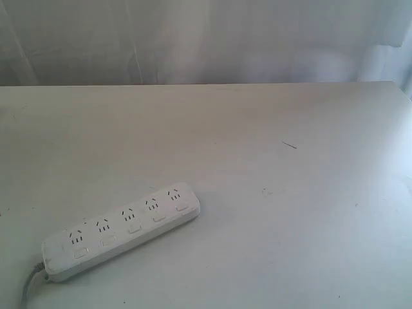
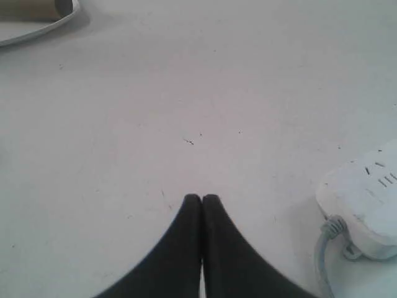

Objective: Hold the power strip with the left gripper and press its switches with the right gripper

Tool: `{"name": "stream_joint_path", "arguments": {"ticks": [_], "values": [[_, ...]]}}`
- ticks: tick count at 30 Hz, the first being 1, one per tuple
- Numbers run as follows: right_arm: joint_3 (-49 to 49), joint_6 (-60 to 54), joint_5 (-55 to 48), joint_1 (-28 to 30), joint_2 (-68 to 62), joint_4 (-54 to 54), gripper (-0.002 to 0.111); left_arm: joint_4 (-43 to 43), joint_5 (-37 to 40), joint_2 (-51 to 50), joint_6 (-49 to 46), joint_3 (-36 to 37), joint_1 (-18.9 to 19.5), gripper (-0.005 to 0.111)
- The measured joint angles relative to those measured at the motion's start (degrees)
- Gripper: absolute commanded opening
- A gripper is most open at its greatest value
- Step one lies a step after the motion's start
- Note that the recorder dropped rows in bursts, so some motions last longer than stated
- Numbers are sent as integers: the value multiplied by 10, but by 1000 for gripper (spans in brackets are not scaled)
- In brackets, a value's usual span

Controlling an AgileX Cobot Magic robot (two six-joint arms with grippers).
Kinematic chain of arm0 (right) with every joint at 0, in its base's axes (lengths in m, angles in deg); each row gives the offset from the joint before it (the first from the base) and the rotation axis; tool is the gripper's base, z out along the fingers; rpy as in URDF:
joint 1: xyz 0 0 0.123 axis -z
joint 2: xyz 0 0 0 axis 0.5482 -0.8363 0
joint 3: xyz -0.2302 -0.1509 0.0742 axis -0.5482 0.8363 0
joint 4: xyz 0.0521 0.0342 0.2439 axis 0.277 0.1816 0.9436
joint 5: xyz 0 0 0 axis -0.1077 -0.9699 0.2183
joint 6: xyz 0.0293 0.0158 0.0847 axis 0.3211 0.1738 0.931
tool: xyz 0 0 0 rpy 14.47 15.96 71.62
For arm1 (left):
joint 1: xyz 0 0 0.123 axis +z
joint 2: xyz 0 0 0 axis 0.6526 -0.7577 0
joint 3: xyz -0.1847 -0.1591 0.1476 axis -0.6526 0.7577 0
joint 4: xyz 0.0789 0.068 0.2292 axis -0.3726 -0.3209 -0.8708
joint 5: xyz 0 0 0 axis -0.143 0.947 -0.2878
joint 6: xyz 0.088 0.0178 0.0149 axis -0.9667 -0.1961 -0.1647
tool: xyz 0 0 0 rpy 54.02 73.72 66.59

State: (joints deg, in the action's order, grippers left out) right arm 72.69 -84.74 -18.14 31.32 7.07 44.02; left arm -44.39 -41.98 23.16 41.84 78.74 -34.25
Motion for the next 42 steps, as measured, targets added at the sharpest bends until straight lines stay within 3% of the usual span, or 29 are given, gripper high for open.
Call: {"name": "stream_joint_path", "arguments": {"ticks": [4, 8, 11, 17, 22, 27, 33, 42], "values": [[0, 0, 0, 0, 0, 0, 0, 17, -44, 0, 19, 0, 0, 0], [0, 0, 0, 0, 0, 0, 0, 65, -157, 0, 122, 0, 0, 0], [0, 0, 0, 0, 0, 0, 0, 51, -178, 0, 187, 0, 0, 0], [0, 0, 0, 0, 0, 0, 0, -113, -228, 0, 299, -44, -42, 0], [0, 0, 0, 0, 0, 0, 0, -383, -366, 1, 445, -81, -64, 0], [0, 0, 0, 0, 0, 0, 0, -547, -387, 1, 620, -89, -64, 0], [0, 0, 0, 0, 0, 0, 0, -578, -361, 1, 699, -89, -64, 0], [0, 0, 0, 0, 0, 0, 0, -578, -369, 1, 667, -89, -64, 0]]}}
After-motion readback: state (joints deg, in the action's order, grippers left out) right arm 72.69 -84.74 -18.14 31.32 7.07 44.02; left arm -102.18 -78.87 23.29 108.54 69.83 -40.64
